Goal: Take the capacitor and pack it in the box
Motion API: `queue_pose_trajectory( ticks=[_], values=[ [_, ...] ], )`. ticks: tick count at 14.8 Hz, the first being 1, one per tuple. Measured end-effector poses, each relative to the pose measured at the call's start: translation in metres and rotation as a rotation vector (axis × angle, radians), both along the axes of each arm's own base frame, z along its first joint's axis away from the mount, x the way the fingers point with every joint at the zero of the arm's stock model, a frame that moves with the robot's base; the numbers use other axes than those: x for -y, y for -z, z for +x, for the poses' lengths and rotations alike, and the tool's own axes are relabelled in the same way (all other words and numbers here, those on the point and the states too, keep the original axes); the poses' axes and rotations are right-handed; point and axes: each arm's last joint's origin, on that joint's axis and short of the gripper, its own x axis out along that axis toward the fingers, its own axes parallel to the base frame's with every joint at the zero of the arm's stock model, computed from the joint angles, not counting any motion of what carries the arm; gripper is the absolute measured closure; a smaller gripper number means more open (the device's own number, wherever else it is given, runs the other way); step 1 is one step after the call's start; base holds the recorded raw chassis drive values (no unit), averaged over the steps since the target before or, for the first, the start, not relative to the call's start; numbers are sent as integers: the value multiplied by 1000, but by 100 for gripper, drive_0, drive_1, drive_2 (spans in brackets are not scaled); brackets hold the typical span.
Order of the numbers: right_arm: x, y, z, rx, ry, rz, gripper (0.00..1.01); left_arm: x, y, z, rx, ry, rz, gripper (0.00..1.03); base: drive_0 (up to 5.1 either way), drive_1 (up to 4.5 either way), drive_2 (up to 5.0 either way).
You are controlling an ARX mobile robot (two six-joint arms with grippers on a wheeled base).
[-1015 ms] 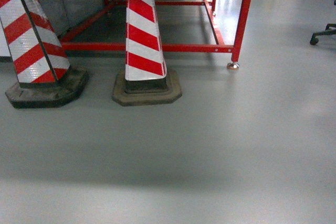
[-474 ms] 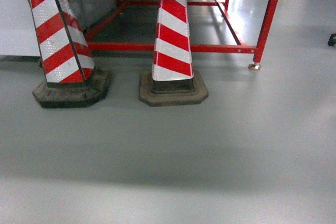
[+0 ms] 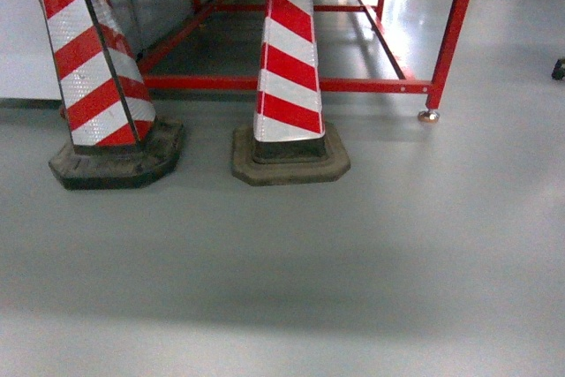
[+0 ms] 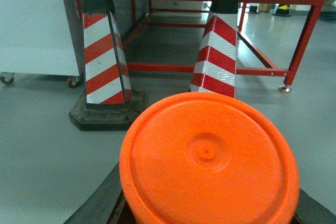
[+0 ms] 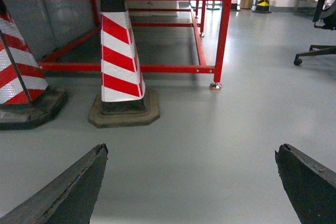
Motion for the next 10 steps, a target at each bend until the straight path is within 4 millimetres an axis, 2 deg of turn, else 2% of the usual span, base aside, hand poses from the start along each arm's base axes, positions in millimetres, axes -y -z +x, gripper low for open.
queue_pose_trajectory(
  ticks=[4, 10],
  values=[
    [0, 0, 0, -2, 0, 0, 3, 0, 0, 0, 2, 1, 0, 59, 6, 404, -392],
    [0, 0, 0, -3, 2, 0, 3, 0, 0, 0, 1, -1, 0, 59, 268, 234, -498]
  ],
)
